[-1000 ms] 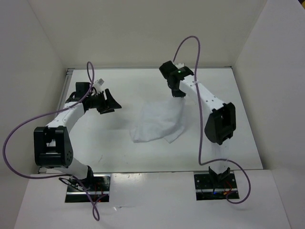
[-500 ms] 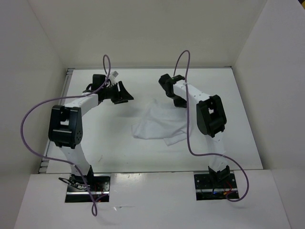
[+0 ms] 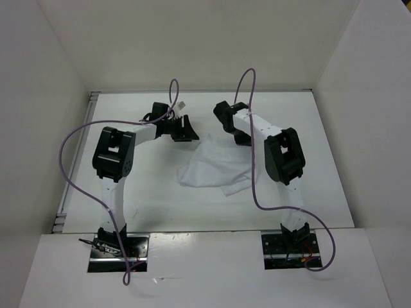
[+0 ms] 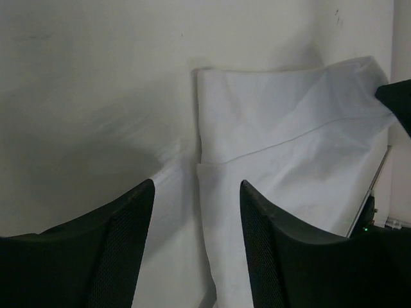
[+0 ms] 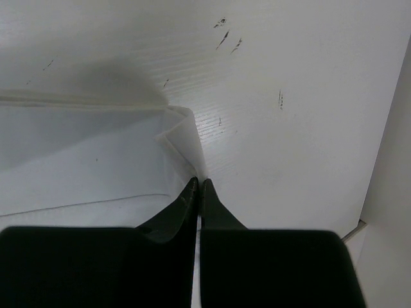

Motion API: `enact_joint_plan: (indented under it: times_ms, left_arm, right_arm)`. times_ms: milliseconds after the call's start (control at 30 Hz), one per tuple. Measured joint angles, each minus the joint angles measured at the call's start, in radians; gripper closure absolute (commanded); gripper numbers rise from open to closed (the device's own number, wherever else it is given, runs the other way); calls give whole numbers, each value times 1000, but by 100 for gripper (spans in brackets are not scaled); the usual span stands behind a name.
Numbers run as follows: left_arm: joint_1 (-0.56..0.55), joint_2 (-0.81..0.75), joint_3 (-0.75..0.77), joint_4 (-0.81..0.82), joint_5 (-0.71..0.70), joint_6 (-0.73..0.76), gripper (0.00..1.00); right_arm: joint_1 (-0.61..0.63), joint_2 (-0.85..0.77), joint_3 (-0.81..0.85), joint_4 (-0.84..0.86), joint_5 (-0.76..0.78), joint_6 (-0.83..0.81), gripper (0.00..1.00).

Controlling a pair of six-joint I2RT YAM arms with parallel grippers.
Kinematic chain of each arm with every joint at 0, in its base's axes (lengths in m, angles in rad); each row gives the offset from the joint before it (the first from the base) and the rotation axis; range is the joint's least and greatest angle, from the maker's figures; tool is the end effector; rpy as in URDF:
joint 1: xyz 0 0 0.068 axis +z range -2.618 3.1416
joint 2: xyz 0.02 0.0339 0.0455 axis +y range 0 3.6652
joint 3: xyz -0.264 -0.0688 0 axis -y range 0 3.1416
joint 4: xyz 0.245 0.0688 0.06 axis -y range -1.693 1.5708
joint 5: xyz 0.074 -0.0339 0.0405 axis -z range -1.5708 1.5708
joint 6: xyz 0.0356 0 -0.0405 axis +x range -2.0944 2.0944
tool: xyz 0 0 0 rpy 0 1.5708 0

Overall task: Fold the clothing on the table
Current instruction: Flatten the skirt out

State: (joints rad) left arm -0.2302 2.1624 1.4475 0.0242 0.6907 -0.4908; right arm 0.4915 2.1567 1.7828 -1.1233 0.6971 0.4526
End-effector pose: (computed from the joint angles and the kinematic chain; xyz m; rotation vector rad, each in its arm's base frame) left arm 0.4522 -0.1293 0.1527 0.0874 2.3288 -1.1551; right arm 0.3841 0.1797 0.1988 -0.0161 2.6456 -0.8119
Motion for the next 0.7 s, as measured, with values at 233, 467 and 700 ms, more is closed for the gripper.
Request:
enact_joint_plan:
  times_ms: [233,467,700]
  left_arm:
    - [-48,72,65,8,-8,21,37]
    - [-80,129,129,22,-6,21,62]
    - [-100,182,183,14,-4,19,100]
  right_arm:
    - [3,-9,-8,2,0,0,100]
    - [9,-18,-11,6,-1,0,100]
    - [9,-24,-18,8,-1,0,100]
